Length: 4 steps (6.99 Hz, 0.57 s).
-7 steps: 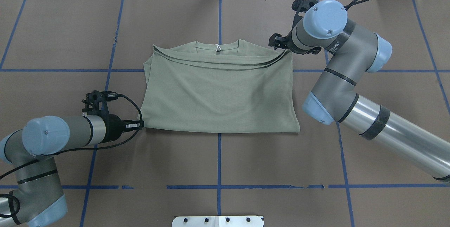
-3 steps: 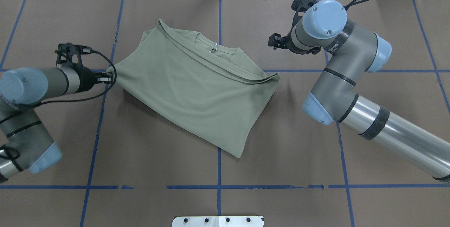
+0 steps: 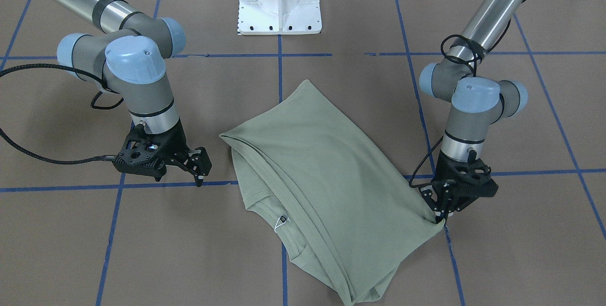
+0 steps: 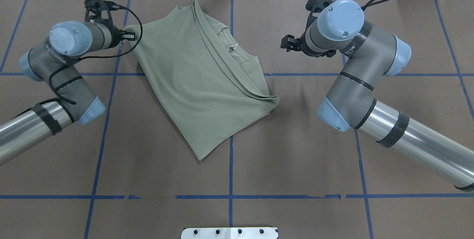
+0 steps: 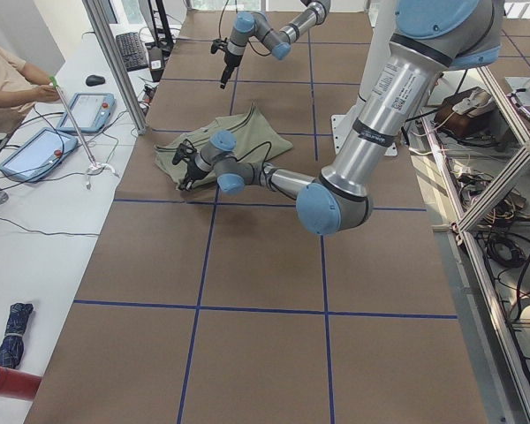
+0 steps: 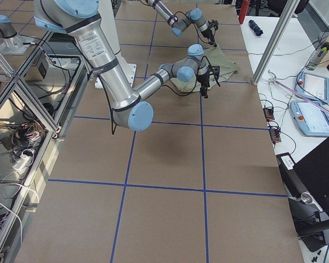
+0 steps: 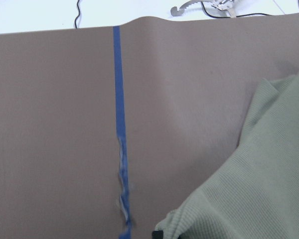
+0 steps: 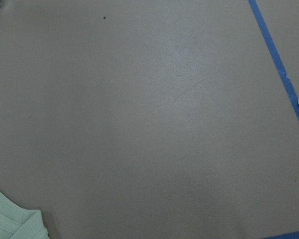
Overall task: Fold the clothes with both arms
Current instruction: 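Grasp the shirt side with the left gripper and drag it farther away, rotating it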
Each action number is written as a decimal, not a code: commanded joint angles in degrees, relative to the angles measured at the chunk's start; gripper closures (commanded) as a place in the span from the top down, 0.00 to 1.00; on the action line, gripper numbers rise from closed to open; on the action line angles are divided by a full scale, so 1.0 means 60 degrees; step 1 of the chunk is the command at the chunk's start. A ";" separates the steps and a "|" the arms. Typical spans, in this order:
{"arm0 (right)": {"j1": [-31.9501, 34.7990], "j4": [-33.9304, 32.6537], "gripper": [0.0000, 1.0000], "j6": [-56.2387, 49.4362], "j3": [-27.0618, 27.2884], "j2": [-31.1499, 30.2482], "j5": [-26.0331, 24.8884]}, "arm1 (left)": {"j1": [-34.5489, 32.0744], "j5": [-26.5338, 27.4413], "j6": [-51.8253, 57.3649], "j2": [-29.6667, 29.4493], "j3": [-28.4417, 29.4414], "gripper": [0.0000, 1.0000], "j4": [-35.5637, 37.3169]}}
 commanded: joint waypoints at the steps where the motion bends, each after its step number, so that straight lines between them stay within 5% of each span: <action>1: -0.0021 0.0009 1.00 0.0015 0.0044 -0.0005 0.0000 | -0.0812 0.0272 0.1612 -0.0928 0.1413 0.00 -0.0007; 2: -0.0137 0.0024 1.00 0.0160 0.0030 0.0053 -0.0029 | -0.0787 0.0200 0.1811 -0.0856 0.1370 0.99 -0.0036; 3: -0.0255 -0.0005 1.00 0.0843 -0.0057 0.0344 -0.0058 | -0.0831 -0.0222 0.1799 -0.0840 0.0862 1.00 -0.0326; 4: -0.0386 -0.0005 0.97 0.1676 -0.0450 0.0898 -0.0117 | -0.0846 -0.1748 0.1741 -0.0507 0.0349 1.00 -0.0431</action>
